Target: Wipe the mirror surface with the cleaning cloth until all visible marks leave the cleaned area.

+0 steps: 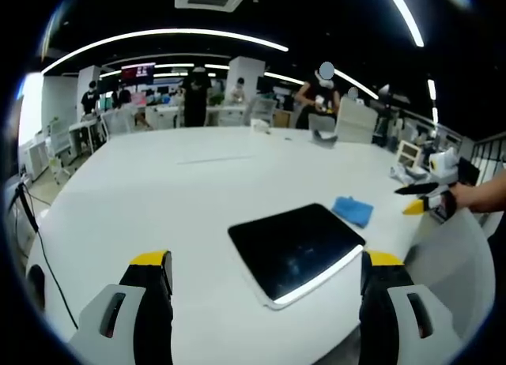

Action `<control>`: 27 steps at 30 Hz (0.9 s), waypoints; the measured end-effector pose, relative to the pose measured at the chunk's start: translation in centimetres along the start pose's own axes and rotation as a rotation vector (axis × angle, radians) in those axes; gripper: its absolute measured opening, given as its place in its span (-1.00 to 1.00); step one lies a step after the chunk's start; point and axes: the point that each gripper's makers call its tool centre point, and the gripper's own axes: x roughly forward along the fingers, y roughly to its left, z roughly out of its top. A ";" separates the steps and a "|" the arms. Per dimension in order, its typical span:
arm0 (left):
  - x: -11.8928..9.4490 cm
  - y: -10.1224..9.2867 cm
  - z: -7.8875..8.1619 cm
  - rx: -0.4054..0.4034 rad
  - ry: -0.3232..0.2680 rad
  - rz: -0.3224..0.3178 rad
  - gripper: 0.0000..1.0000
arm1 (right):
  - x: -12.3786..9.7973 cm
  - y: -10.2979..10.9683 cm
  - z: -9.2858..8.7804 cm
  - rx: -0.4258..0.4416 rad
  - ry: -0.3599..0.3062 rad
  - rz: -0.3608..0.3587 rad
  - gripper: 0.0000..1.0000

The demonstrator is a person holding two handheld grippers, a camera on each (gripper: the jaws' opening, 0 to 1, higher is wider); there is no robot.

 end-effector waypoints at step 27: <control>-0.3 0.5 -0.6 0.008 0.015 0.002 0.99 | -0.2 -0.3 -0.7 -0.005 0.033 -0.022 0.89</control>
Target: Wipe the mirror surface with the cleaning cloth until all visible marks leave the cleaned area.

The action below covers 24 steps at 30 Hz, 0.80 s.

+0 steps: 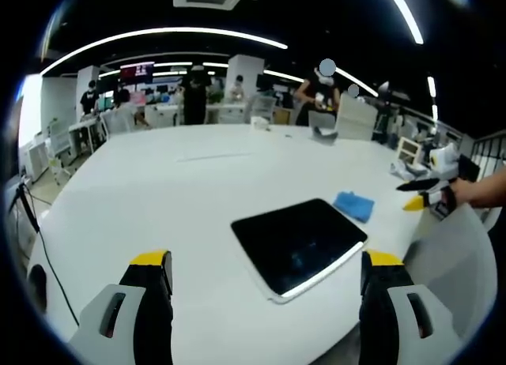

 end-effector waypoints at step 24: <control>0.5 0.5 1.1 0.007 -0.019 -0.005 0.99 | -0.3 -0.6 3.2 -0.041 0.173 0.018 0.66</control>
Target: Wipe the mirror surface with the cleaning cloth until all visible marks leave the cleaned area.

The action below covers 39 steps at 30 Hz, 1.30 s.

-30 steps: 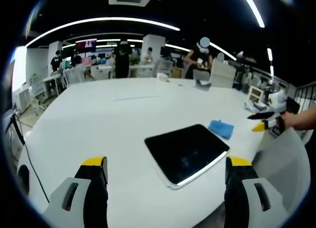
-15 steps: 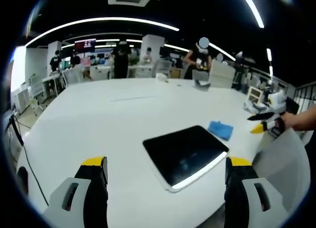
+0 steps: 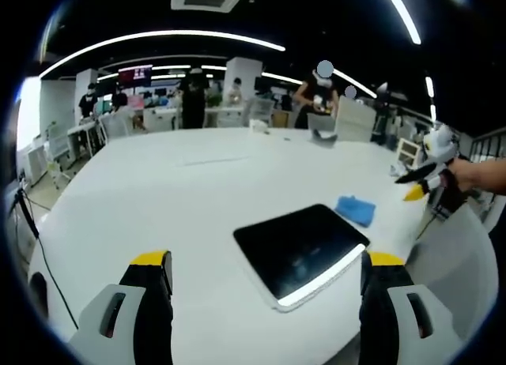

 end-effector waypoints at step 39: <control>0.3 -0.8 -0.2 0.049 0.027 -0.033 0.99 | 4.7 3.3 7.9 -0.081 0.330 0.162 0.14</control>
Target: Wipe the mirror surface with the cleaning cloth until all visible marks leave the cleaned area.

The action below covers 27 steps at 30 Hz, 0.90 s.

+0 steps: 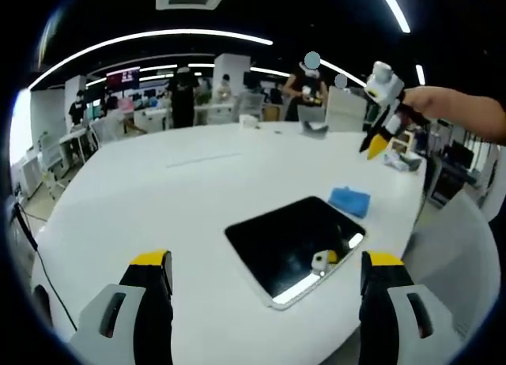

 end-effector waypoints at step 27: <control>-0.3 -0.1 -1.2 -0.009 0.034 -0.012 0.99 | 8.2 -2.5 -4.3 0.092 0.102 -0.065 -0.57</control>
